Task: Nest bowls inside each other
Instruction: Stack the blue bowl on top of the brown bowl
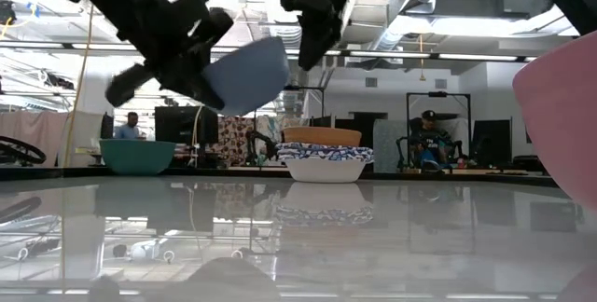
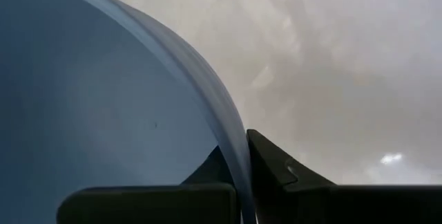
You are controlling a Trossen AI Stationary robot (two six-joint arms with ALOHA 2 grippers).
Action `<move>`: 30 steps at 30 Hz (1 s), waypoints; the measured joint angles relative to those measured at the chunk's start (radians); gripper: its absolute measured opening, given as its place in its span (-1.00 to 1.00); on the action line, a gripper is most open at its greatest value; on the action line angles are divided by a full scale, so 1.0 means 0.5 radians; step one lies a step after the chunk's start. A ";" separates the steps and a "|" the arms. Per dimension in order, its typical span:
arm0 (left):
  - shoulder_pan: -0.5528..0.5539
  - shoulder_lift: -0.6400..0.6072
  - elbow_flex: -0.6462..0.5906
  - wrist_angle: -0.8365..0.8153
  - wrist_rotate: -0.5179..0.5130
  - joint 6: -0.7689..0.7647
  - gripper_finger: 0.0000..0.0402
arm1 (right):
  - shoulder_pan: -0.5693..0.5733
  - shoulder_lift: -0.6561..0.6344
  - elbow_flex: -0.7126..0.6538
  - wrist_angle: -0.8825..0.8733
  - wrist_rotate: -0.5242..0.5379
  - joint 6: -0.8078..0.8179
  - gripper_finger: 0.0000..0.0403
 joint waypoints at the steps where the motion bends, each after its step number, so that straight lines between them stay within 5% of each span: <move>1: 0.001 0.024 0.000 0.021 -0.075 0.016 -1.00 | 0.027 0.000 0.000 0.015 0.068 0.032 0.13; 8: 0.013 0.272 0.000 0.269 -0.725 0.336 -1.00 | 0.233 -0.036 0.002 0.232 0.574 0.179 0.13; 12: 0.018 0.422 0.002 0.390 -0.908 0.445 -1.00 | 0.337 -0.029 0.000 0.328 0.900 0.127 0.13; 21: 0.018 0.691 0.002 0.751 -1.269 0.731 -1.00 | 0.378 -0.030 0.000 0.493 0.930 0.145 0.13; 30: 0.013 0.694 0.037 0.814 -1.307 0.817 -1.00 | 0.332 -0.005 0.000 0.493 0.924 0.211 0.13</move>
